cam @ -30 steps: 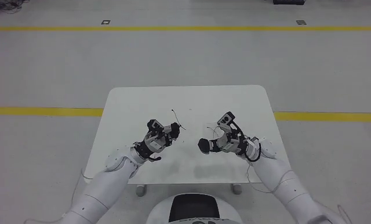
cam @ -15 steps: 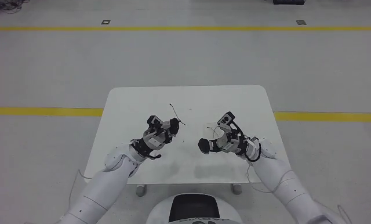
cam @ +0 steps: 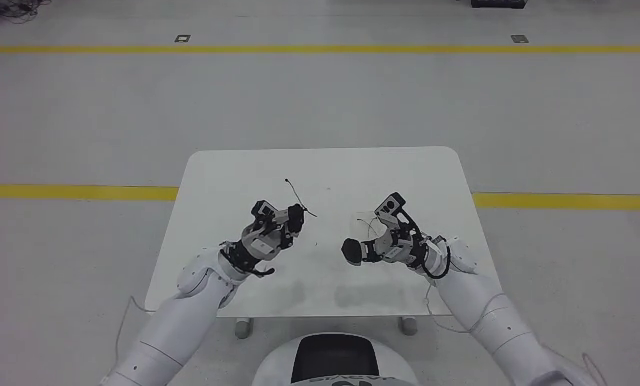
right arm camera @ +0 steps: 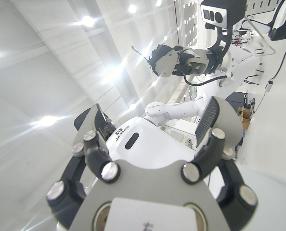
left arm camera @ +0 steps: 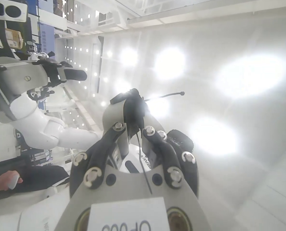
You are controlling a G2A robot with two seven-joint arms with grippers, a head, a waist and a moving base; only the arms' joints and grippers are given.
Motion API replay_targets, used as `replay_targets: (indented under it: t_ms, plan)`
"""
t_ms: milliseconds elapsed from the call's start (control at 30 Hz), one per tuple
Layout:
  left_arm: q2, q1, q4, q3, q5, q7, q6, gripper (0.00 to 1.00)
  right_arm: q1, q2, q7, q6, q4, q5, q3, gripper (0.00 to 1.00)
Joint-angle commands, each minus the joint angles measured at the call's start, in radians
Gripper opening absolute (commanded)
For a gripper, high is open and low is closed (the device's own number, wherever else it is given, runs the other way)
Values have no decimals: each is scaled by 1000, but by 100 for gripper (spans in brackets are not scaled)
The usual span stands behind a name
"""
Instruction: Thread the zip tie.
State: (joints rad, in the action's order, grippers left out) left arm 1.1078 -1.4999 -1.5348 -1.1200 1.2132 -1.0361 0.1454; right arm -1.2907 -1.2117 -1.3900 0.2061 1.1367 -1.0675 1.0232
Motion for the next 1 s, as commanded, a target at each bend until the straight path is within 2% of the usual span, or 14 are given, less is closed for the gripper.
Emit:
replay_targets:
  t_ms: [0, 133, 333, 633, 767, 867, 967]
  plan:
    - [0, 0, 0, 0, 0, 0, 0, 0, 0, 0, 0, 0, 0, 0, 0, 100]
    - [0, 0, 0, 0, 0, 0, 0, 0, 0, 0, 0, 0, 0, 0, 0, 100]
    - [0, 0, 0, 0, 0, 0, 0, 0, -6, 3, 38, -10, 57, 35, 13, 100]
    - [0, 0, 0, 0, 0, 0, 0, 0, 42, -6, 50, -35, 54, 52, 11, 100]
    - [0, 2, -13, 7, -55, 40, 2, 0, 61, -12, 53, -36, 44, 50, 8, 100]
    - [-2, 2, -8, 6, -124, 62, 27, 0, 63, -13, 52, -36, 39, 49, 8, 100]
    - [-1, -2, -3, 7, -134, 73, 35, 0, 63, -13, 52, -36, 39, 49, 8, 100]
